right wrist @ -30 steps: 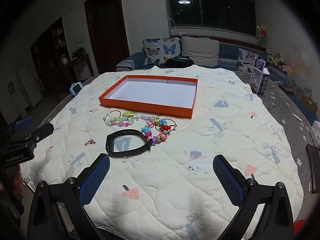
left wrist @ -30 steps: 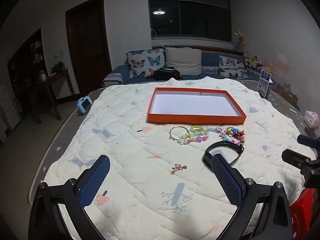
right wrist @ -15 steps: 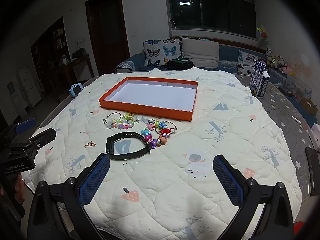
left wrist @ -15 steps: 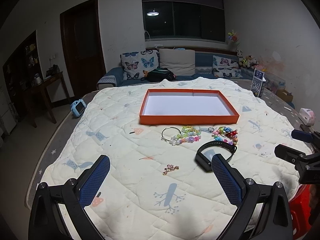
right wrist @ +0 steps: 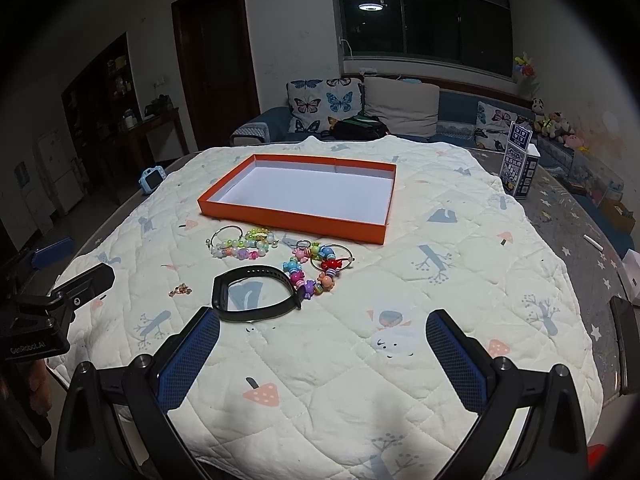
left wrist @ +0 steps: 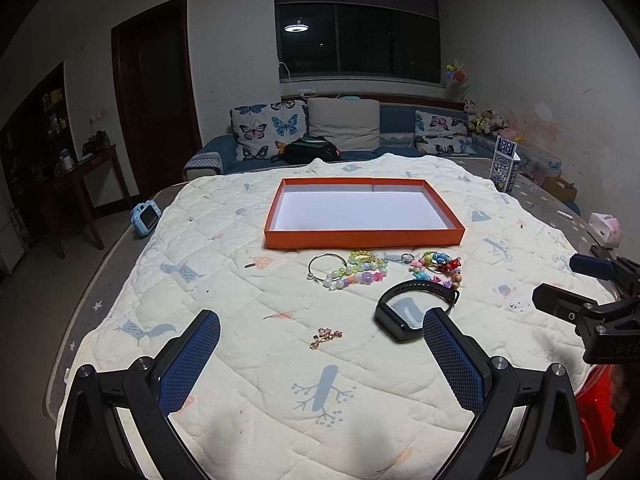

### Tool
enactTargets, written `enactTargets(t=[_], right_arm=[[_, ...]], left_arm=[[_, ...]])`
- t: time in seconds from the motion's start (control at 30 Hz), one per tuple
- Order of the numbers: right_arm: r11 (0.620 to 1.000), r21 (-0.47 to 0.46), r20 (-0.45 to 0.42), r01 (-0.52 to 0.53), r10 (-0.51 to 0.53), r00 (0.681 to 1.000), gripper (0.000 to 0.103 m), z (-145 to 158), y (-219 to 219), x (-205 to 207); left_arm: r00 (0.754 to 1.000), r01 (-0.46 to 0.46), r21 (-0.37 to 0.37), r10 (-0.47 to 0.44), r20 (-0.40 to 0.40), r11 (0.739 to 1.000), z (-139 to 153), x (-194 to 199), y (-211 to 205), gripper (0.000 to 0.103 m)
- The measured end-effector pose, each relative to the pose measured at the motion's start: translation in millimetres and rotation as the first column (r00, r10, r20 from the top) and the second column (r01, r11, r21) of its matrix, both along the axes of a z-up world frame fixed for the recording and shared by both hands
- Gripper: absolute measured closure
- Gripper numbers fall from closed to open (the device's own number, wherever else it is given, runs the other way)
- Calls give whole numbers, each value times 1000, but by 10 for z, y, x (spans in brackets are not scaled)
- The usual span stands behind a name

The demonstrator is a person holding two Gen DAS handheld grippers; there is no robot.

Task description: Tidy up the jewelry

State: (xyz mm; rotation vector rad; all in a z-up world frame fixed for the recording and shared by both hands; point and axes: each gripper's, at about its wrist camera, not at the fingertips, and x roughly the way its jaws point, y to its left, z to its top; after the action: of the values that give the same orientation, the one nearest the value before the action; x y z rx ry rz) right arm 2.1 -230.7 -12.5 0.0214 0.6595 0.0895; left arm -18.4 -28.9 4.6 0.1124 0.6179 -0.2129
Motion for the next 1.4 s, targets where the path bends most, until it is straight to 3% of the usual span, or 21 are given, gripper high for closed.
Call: enactTargets(t=[1.4], right_arm=[[1000,0,-7,-11,11,1000,0,-38,39,38]], left_arm=[[1000,4,8,-4,-21,1000,-105,67,-45,0]])
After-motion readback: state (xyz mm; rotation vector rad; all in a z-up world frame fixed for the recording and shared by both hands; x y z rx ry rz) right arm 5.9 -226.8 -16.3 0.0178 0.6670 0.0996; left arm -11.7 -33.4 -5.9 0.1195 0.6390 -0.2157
